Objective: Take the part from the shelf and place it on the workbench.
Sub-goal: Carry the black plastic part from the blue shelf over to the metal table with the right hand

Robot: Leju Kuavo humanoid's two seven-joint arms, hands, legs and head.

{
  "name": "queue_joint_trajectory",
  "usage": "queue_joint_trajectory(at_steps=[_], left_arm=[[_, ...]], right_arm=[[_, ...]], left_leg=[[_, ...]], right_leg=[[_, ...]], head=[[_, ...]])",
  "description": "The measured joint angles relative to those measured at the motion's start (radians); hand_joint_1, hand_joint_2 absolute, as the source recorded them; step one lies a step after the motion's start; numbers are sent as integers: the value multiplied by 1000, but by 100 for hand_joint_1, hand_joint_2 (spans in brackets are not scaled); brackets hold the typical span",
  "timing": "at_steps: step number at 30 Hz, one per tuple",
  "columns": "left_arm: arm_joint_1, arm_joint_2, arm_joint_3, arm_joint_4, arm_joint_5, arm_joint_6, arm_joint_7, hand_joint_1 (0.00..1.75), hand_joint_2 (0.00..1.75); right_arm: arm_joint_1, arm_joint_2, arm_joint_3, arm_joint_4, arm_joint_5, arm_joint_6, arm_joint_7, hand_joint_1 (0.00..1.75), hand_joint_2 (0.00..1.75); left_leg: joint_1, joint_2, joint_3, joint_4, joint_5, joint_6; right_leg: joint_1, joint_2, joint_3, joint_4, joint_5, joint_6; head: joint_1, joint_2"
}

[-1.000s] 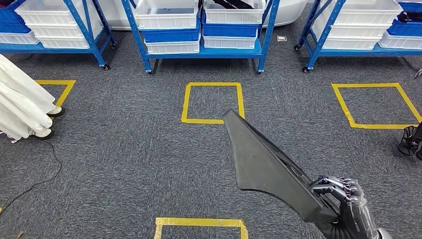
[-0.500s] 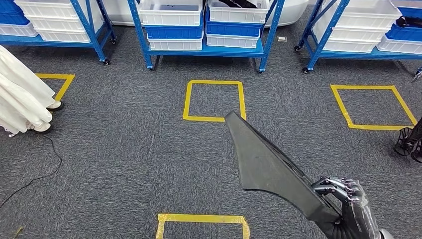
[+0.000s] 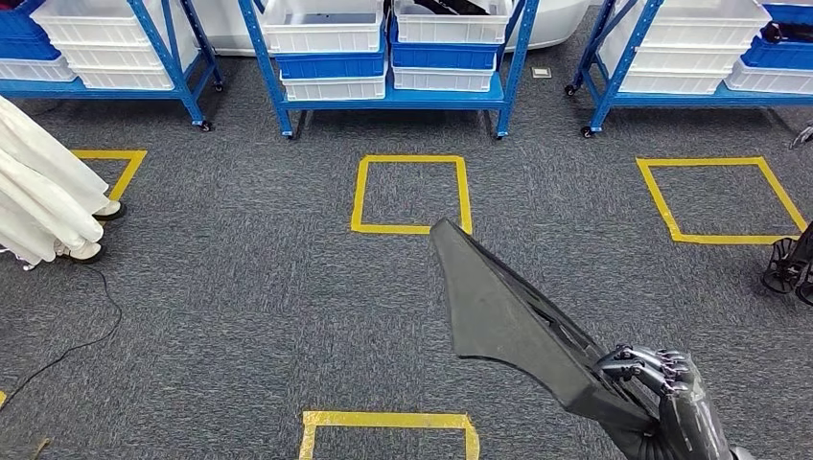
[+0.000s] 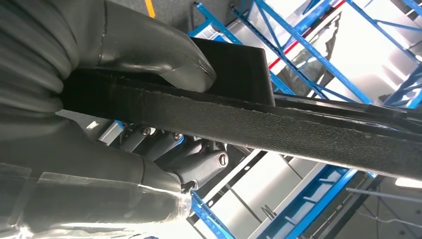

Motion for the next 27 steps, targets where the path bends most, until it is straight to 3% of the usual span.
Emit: queue_joint_trajectory(at_steps=[8,10,12,14,15,16,17,18,20,23,25,27], left_arm=[[0,1,-5,0,-13,-2,0,0,175],[-1,-1,-6,0,-13,-2,-1,0,175],[-1,-3,-7,0,-14,-2,-1,0,175],[1,-3,-8,0,-14,-3,-1,0,175],[1,-3,-9,1,-14,-4,-1,0,175],[1,-4,-9,1,-14,-5,-1,0,175],[1,-5,-10,1,-14,-5,-1,0,175],[1,-5,-11,1,-15,-5,-1,0,175],[1,-4,-12,1,-15,-5,0,0,175],[6,-3,-12,1,-16,-4,0,0,175],[8,-3,-12,1,-16,-5,1,0,175],[8,-3,-12,1,-16,-6,4,0,175]], right_arm=[[11,7,-1,-12,14,0,0,175,175],[19,6,-2,-21,13,-1,0,175,175],[29,6,-3,-25,12,-2,-1,175,175],[38,6,-3,-25,12,-2,-1,175,175],[41,6,-3,-25,12,-2,-1,175,175],[43,6,-3,-25,12,-2,-1,175,175],[44,6,-3,-26,11,-2,-1,175,175],[44,6,-3,-27,11,-2,0,175,175],[47,6,-4,-30,8,-1,0,175,175],[49,5,-5,-33,1,8,-1,175,175],[49,6,-4,-33,2,15,0,175,175],[48,8,-4,-33,8,21,0,175,175]], left_leg=[[2,-4,4,-17,8,9],[8,-8,11,-38,22,14],[8,-15,6,-40,27,15],[9,-28,0,-39,31,10],[10,-36,-2,-38,33,7],[11,-44,-4,-35,34,3],[13,-53,-7,-29,33,-2],[12,-63,-12,-21,31,-10],[9,-77,-22,-6,26,-24],[15,-81,-32,5,23,-36],[19,-49,-58,68,-19,-45],[21,-17,-116,204,-96,-52]], right_leg=[[1,-3,-3,4,-3,5],[5,-1,-34,69,-42,-2],[0,1,-99,206,-106,-8],[-6,2,-139,292,-134,2],[-10,2,-127,273,-121,14],[-16,4,-97,218,-98,27],[-23,13,-54,139,-70,38],[-26,23,-20,73,-48,43],[-26,35,8,10,-29,30],[-25,16,6,16,-22,-1],[-27,2,10,15,-17,-13],[-20,-13,10,16,-16,-17]], head=[[0,0],[3,0],[5,0],[6,0],[6,0],[6,0],[6,0],[7,0],[7,0],[6,0],[2,0],[-2,0]])
